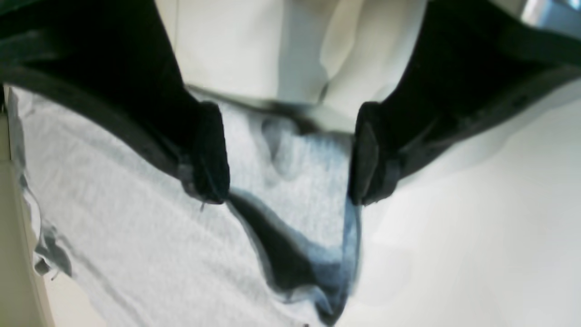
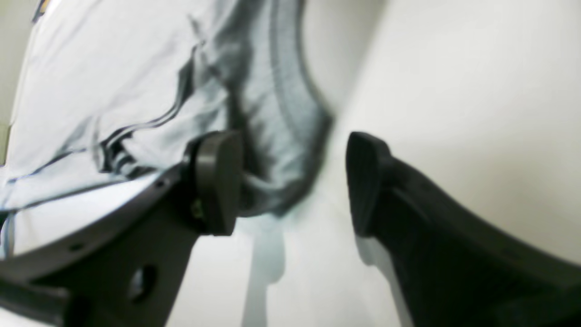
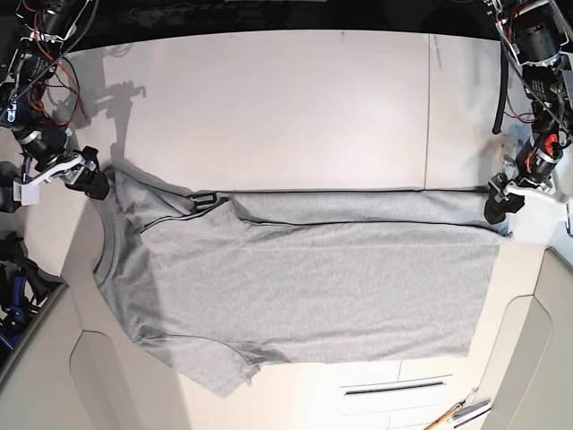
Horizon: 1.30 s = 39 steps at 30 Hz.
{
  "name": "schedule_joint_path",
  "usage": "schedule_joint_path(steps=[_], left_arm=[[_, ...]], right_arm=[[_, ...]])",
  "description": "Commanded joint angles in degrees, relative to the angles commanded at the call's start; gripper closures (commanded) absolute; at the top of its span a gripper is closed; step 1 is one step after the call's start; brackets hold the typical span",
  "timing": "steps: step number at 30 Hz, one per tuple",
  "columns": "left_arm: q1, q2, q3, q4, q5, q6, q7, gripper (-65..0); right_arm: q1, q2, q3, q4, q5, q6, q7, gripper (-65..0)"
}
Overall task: Fold the T-shirt properly
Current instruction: 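Fold the lifted side strip over the shirt body and release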
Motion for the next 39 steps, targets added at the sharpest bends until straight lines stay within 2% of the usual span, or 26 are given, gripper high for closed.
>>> schedule_joint_path(steps=[3, 5, 9, 16, 17, 18, 20, 21, 23, 26, 28, 34, 35, 37, 38, 39], left_arm=[[-0.1, 1.4, 0.0, 0.0, 1.5, 0.0, -2.0, -44.9], [0.0, 1.7, 0.0, 0.0, 2.4, 0.4, -3.2, -44.9], [0.0, 1.7, 0.2, 0.0, 3.5, 1.0, -3.3, -44.7], [0.0, 1.7, 1.6, 0.0, 5.2, 1.0, -3.3, -44.6], [0.0, 1.7, 2.2, 0.0, 5.4, 1.0, -3.5, -42.7], [0.0, 1.7, 2.7, 0.0, 5.5, 1.0, -3.7, -37.9], [-0.1, 1.7, 3.7, 0.0, 5.9, 1.0, -3.7, -21.4], [-0.1, 1.7, 4.0, 0.0, 6.0, 1.0, -3.7, -13.3], [-0.1, 1.6, 4.1, 0.0, 6.1, 1.0, -3.7, -1.3], [-0.2, 1.6, 4.1, 0.0, 6.1, 0.9, -3.6, 0.0], [-0.2, 1.3, 4.1, 0.0, 6.0, 0.0, -3.5, 0.0], [-0.2, 0.5, 4.1, 0.3, 4.8, 0.0, -0.9, 0.0], [-0.2, 0.5, 4.1, 0.3, 4.5, 0.0, -0.5, 0.0], [-0.2, 0.5, 4.1, 0.3, 4.5, 0.0, -0.1, 0.0], [-0.2, 0.5, 4.1, 0.3, 4.5, 0.0, -0.1, 0.0], [-0.2, 0.5, 4.1, 0.3, 4.5, 0.0, 0.1, 0.0]], right_arm=[[0.3, -0.9, -2.6, -0.2, -1.4, -0.02, 3.1, -35.6], [1.2, -1.9, -3.7, -0.2, -1.8, -0.02, 3.3, -35.6], [2.8, -3.5, -4.5, -0.2, -3.5, -0.04, 3.5, -35.6], [2.8, -3.5, -5.8, -0.2, -5.2, -0.11, 4.7, -35.6], [2.8, -3.5, -5.8, -0.2, -5.4, -0.33, 4.7, -35.6], [2.8, -3.5, -5.8, -0.2, -5.4, -0.72, 4.7, -35.5], [2.8, -3.5, -5.8, -0.2, -5.6, -1.11, 4.7, -32.5], [2.8, -3.5, -5.8, -0.2, -6.1, -1.11, 4.7, -27.5], [2.8, -3.5, -5.8, -0.2, -6.5, -1.07, 4.7, -15.3], [2.8, -3.5, -5.8, -0.2, -6.7, -1.07, 5.2, 0.0], [2.8, -3.5, -5.8, -0.2, -6.7, -1.05, 5.1, 0.0], [2.8, -3.2, -4.6, -0.1, -6.9, -1.07, 5.1, 0.0], [2.8, -3.2, -4.2, -0.1, -6.9, -1.07, 5.1, -2.2], [2.8, -3.2, -3.6, -0.1, -6.9, -1.07, 5.1, -29.2], [2.8, -3.0, -3.4, -0.1, -6.9, -1.07, 4.9, -39.4], [2.8, -3.0, -2.9, -0.1, -6.9, -1.07, 4.5, -44.7]])
